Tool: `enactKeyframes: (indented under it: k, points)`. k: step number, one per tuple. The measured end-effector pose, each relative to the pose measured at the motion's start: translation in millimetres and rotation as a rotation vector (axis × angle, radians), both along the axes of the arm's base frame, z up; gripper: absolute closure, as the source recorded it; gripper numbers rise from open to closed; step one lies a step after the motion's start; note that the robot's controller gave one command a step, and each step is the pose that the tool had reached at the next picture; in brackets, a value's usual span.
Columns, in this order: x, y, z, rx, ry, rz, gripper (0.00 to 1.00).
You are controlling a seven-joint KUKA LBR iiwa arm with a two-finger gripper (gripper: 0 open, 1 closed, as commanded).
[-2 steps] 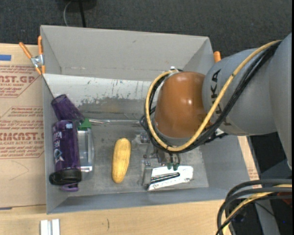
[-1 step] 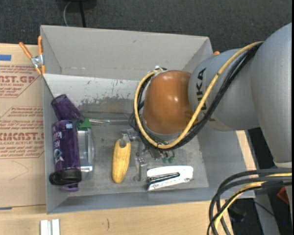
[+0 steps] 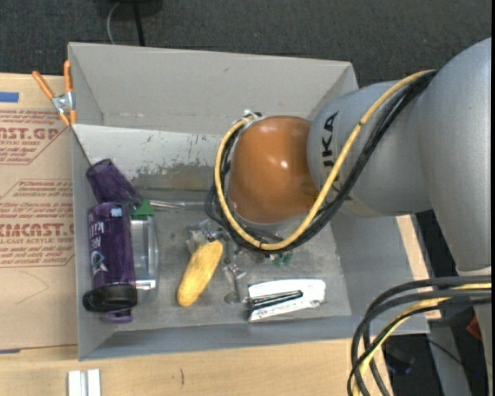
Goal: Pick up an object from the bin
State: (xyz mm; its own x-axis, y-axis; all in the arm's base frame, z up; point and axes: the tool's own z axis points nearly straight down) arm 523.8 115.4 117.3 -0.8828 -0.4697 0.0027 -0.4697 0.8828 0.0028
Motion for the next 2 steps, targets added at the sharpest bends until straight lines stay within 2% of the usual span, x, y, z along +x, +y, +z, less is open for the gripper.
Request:
enactKeyframes:
  k: [1,2]
  points:
    - [16.3,2,11,0.001,-0.009,0.072,0.0]
    - [20.5,10,-24,0.002,-0.009,0.216,0.0]
